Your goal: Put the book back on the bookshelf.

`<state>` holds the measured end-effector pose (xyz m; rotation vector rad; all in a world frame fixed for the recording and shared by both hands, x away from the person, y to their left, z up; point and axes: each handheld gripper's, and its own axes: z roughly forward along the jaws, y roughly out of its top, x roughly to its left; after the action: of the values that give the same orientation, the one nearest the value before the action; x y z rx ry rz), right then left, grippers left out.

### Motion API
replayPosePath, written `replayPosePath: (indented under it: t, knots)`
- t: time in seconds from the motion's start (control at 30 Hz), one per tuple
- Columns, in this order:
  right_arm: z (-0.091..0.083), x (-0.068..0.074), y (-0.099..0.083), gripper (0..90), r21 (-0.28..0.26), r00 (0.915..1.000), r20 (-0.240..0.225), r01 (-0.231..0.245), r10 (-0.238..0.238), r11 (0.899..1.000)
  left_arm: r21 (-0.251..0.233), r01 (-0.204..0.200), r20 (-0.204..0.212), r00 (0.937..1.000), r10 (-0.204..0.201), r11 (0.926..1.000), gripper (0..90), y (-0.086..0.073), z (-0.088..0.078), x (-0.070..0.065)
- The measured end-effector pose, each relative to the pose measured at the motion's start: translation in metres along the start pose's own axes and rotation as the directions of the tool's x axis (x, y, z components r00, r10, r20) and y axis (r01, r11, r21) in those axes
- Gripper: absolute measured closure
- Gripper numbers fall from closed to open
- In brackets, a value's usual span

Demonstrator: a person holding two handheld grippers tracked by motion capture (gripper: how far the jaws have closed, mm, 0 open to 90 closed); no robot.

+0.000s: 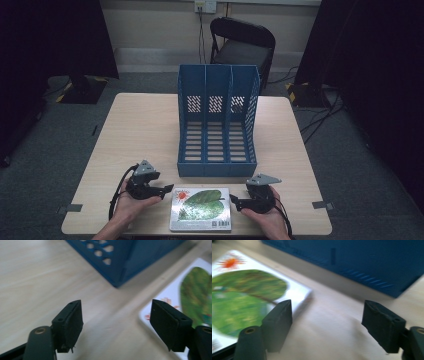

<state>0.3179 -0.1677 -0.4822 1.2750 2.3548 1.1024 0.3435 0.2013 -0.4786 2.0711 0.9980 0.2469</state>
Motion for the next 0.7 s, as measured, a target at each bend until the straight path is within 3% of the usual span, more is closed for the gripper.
replayPosePath:
  t: [0.23,0.33,0.37,0.43,0.57,0.7]
  knots:
    - [-0.002,0.022,-0.007,30.1,0.0,0.9936,-0.099,0.056,-0.056,0.998,0.089,-0.049,0.099,0.9943,0.04,0.9948,40.3,-0.002,0.012,-0.017]
    - [0.002,0.028,-0.009,33.4,0.017,0.9877,-0.137,0.079,-0.076,0.997,0.104,-0.061,0.118,0.9919,0.048,0.9928,43.7,-0.004,0.016,-0.019]
    - [0.003,0.029,-0.009,33.7,0.018,0.9864,-0.143,0.085,-0.082,0.996,0.096,-0.036,0.141,0.9898,0.023,0.9947,45.3,-0.005,0.017,-0.019]
    - [0.007,0.034,-0.011,35.2,0.032,0.982,-0.164,0.099,-0.093,0.995,0.091,-0.041,0.144,0.9892,0.027,0.995,46.9,-0.004,0.019,-0.018]
    - [0.008,0.035,-0.009,43.9,0.011,0.9843,-0.137,0.115,-0.112,0.993,0.076,-0.028,0.156,0.9877,0.016,0.9967,48.4,-0.004,0.022,-0.015]
    - [0.009,0.033,-0.01,44.3,0.004,0.9861,-0.137,0.096,-0.095,0.995,0.063,-0.063,0.136,0.9892,0.054,0.996,50.0,0.0,0.025,-0.018]
